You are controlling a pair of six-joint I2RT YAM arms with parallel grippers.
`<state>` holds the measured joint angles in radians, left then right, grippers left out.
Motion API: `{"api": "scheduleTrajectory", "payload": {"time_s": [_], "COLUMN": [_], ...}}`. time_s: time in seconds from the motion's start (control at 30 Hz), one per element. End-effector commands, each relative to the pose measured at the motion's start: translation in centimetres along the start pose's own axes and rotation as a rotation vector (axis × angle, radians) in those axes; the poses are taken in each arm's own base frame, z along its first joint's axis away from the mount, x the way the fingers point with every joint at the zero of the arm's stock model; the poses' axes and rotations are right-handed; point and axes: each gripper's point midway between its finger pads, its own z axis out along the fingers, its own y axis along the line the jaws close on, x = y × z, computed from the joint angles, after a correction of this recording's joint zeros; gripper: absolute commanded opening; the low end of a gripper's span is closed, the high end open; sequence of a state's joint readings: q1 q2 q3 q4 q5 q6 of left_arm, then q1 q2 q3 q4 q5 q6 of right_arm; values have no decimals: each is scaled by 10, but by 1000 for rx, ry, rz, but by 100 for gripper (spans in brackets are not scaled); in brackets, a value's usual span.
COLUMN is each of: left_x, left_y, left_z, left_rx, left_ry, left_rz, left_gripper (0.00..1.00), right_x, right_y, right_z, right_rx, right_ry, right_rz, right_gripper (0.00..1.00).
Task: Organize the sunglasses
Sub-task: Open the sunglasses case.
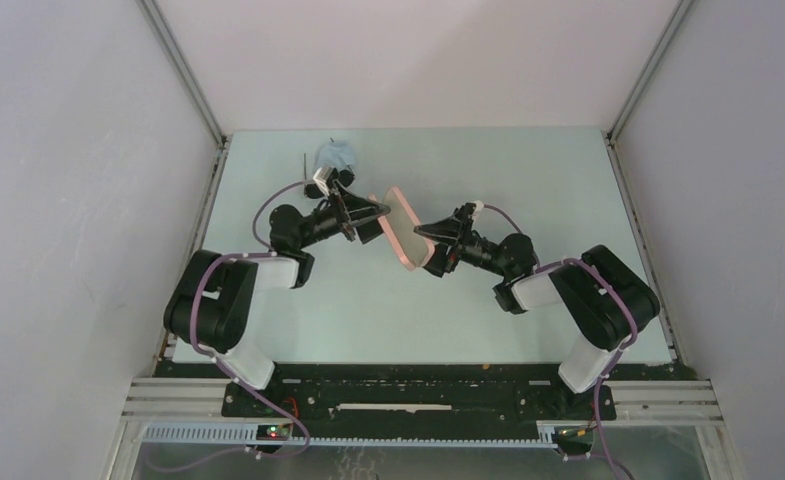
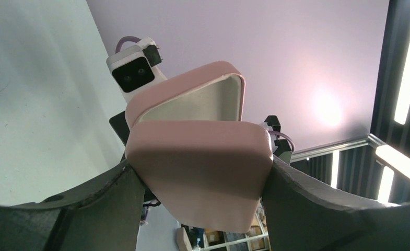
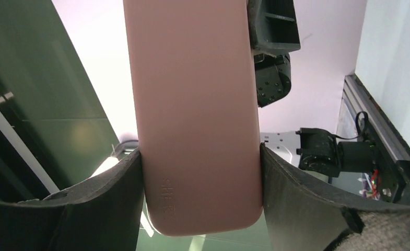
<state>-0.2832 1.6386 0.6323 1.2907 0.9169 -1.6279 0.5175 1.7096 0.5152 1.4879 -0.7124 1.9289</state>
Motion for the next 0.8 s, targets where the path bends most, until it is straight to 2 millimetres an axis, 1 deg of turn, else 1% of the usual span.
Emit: {"api": "scheduleTrajectory", "payload": {"time_s": [0.0, 0.13, 0.3, 0.47, 0.7, 0.77], "left_x": [29, 33, 36, 37, 36, 35], "left_y": [-60, -63, -67, -65, -63, -60], "left_z": [-3, -5, -8, -8, -8, -7], "left_rx": [177, 183, 191, 188, 183, 177], "left_ry": [126, 130, 132, 135, 132, 128], "left_rz": [381, 401, 427, 422, 409, 395], "left_gripper": [0, 0, 0, 0, 0, 0], "right_x": [-14, -13, -12, -12, -8, -6], "right_y": [29, 32, 31, 30, 33, 35], "right_z": [1, 0, 0, 0, 0, -1], "right_rx": [-88, -95, -93, -94, -96, -98], "right_ry": [-78, -77, -76, -79, -66, -59], "right_rz": [256, 266, 258, 248, 210, 181], "right_gripper": [28, 32, 45, 52, 66, 72]}}
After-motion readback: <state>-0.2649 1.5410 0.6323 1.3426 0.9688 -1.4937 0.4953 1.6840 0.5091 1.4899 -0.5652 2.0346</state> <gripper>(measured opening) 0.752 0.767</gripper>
